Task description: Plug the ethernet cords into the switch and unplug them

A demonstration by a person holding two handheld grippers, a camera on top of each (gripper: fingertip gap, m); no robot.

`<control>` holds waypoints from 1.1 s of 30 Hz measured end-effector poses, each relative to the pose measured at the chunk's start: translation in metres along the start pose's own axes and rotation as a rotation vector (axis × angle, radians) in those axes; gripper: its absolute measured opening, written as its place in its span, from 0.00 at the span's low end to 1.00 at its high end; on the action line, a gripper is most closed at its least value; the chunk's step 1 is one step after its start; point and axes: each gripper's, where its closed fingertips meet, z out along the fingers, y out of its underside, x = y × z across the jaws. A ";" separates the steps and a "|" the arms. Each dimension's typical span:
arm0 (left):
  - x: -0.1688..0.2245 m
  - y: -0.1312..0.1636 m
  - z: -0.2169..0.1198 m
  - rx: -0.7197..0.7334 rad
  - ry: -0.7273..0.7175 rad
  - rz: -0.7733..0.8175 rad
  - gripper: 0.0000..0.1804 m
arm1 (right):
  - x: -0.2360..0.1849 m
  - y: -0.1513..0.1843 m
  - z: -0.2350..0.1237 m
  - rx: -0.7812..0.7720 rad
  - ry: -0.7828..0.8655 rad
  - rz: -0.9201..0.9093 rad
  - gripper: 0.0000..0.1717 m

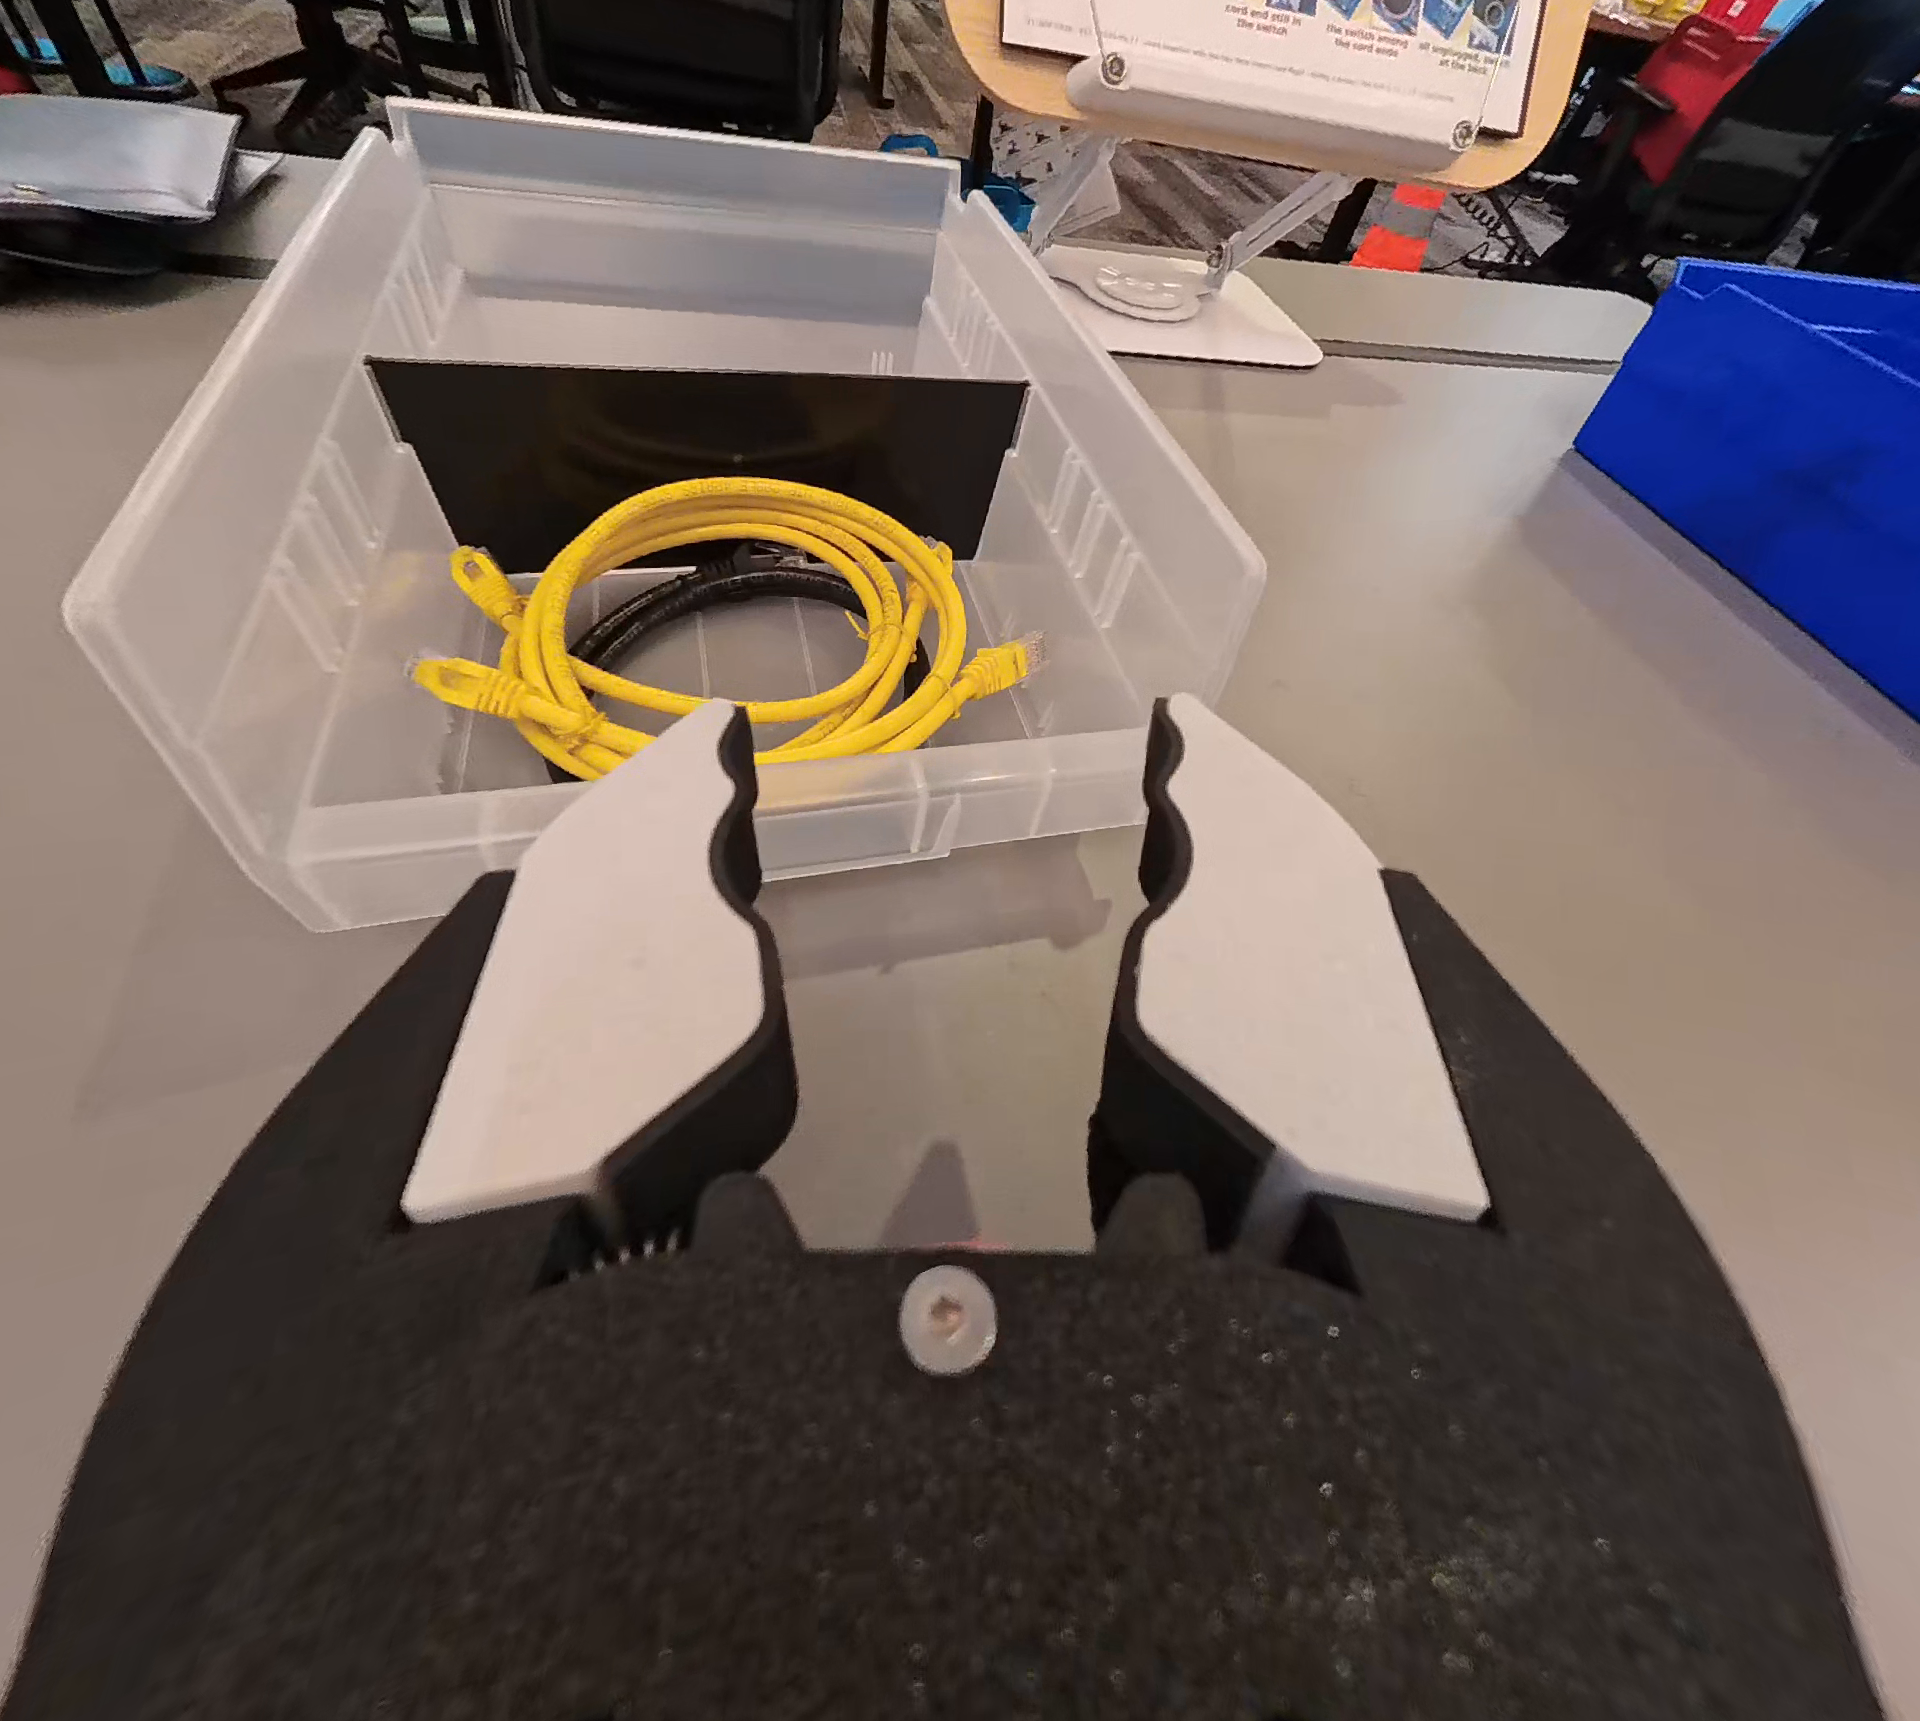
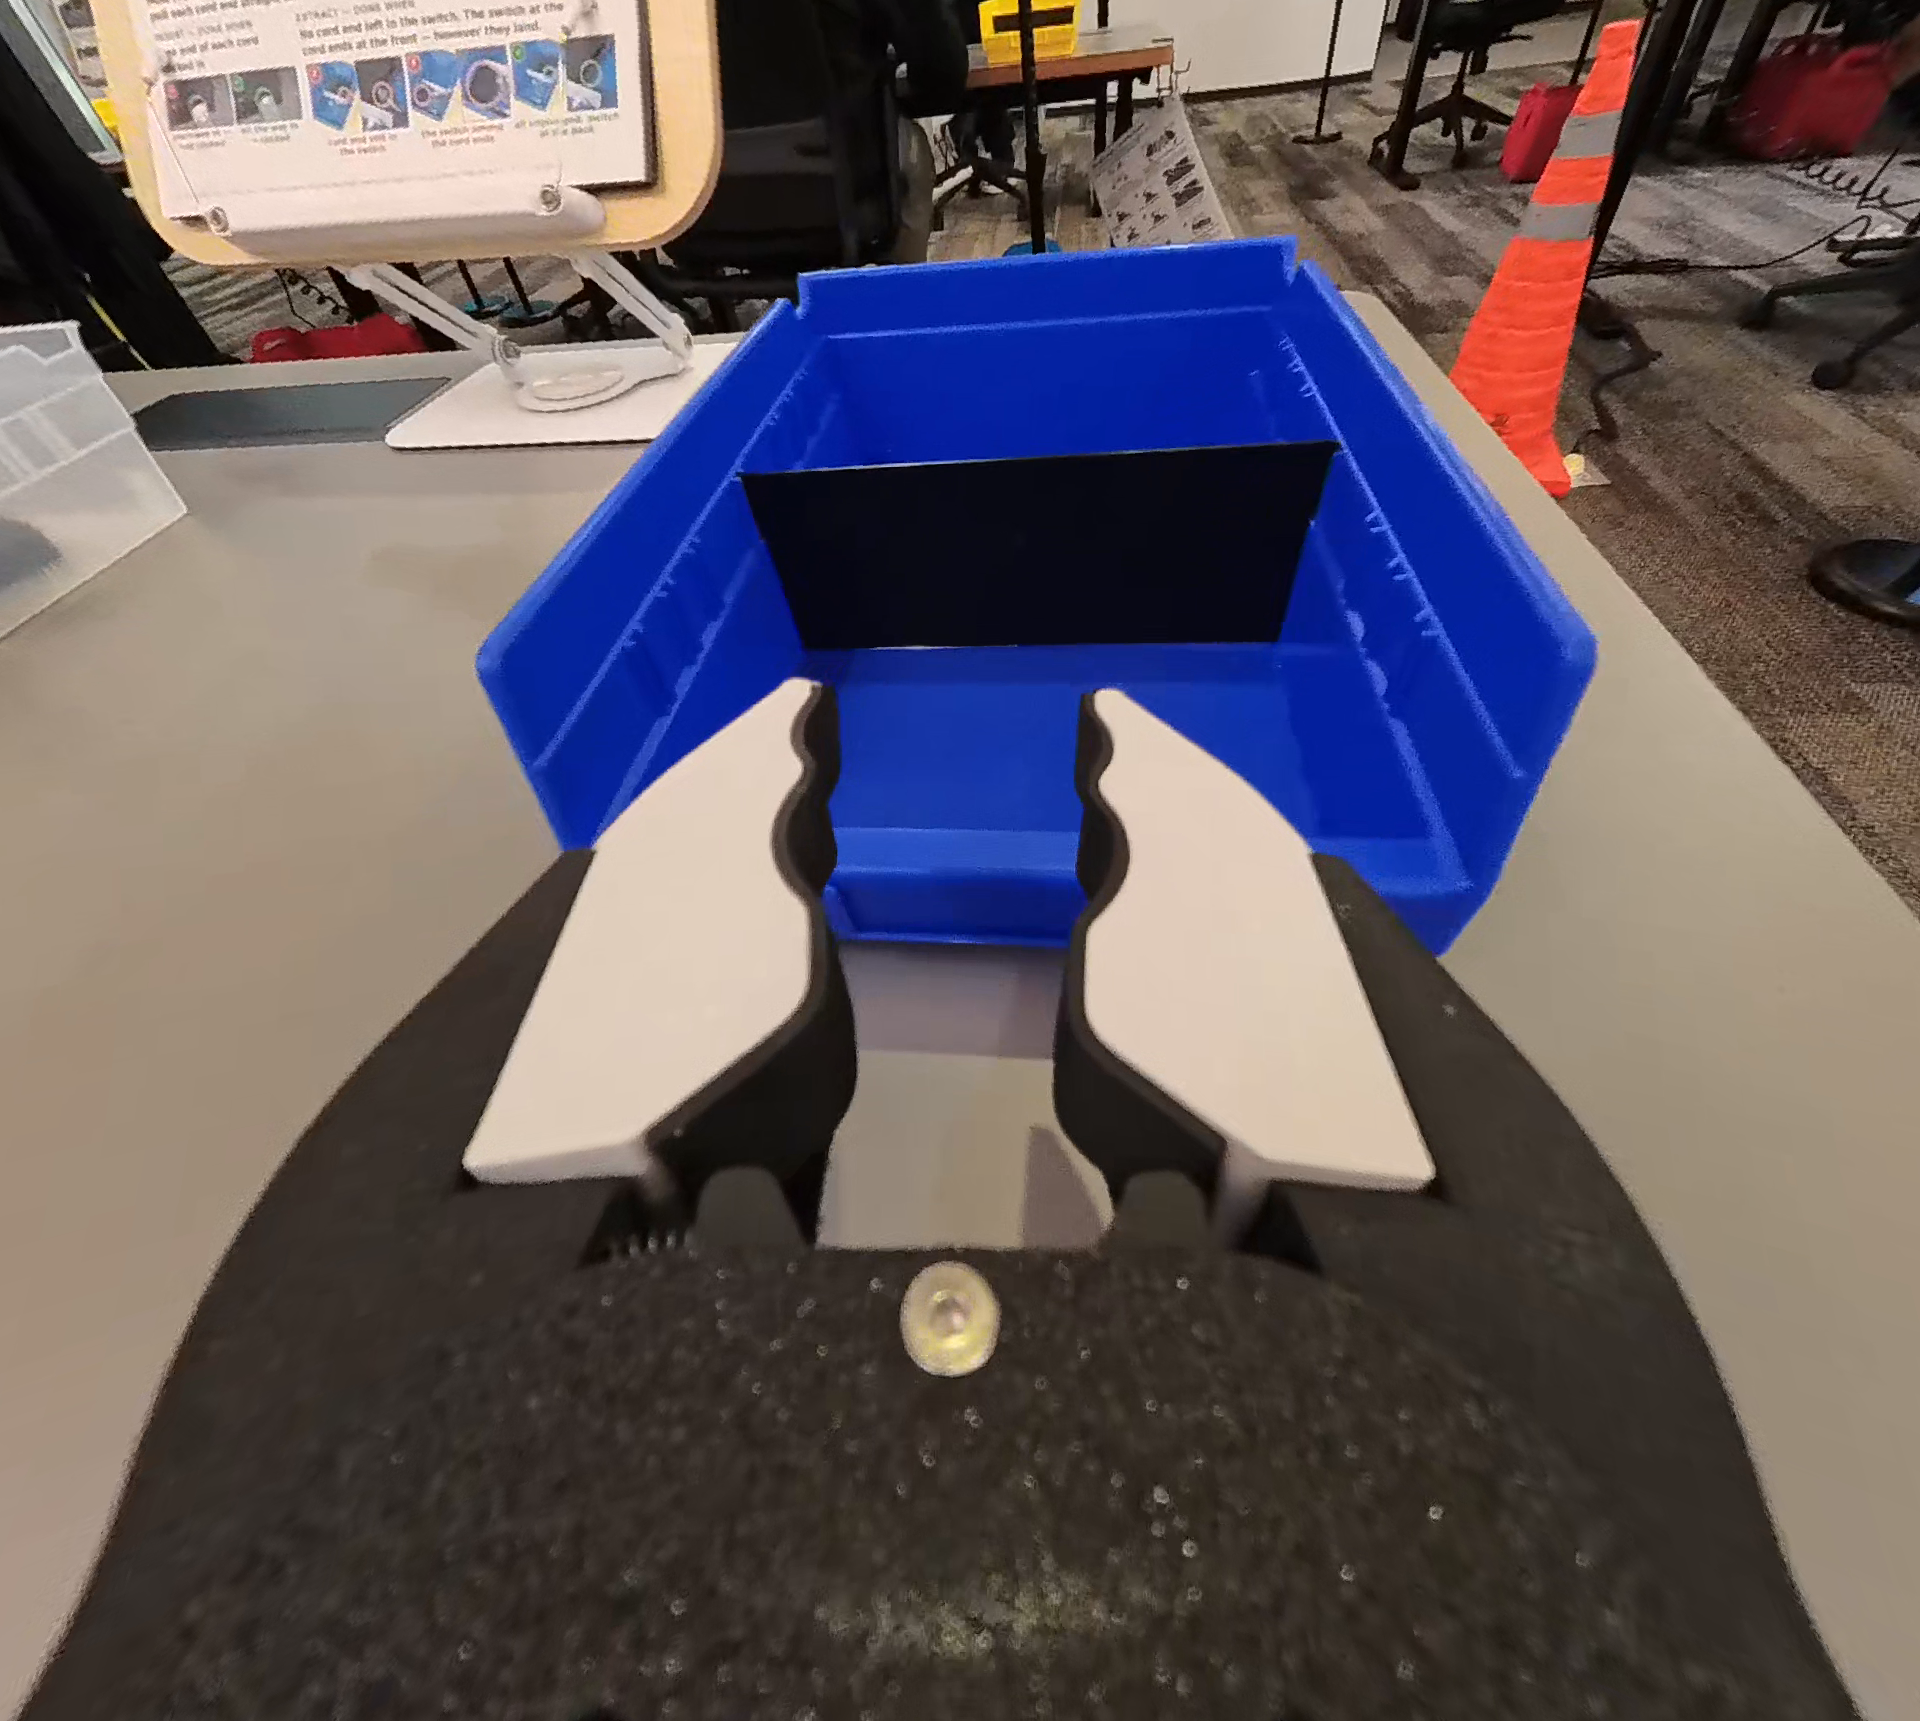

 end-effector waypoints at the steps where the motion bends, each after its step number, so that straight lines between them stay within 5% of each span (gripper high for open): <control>1: 0.000 0.000 0.000 -0.003 -0.003 0.009 0.39 | -0.002 0.001 0.000 -0.005 -0.007 -0.004 0.25; 16: 0.019 0.018 0.027 -0.118 0.092 0.092 0.37 | -0.046 0.017 0.020 -0.091 -0.120 -0.155 0.25; 20: 0.015 -0.014 0.035 -0.125 0.110 0.008 0.34 | -0.060 0.022 0.020 -0.106 -0.143 -0.210 0.26; 25: -0.015 -0.046 0.092 -0.501 0.078 0.086 0.43 | -0.066 0.020 0.022 -0.099 -0.156 -0.261 0.27; 33: -0.061 -0.034 0.216 -0.926 0.070 0.092 0.44 | -0.070 0.020 0.030 -0.099 -0.181 -0.266 0.28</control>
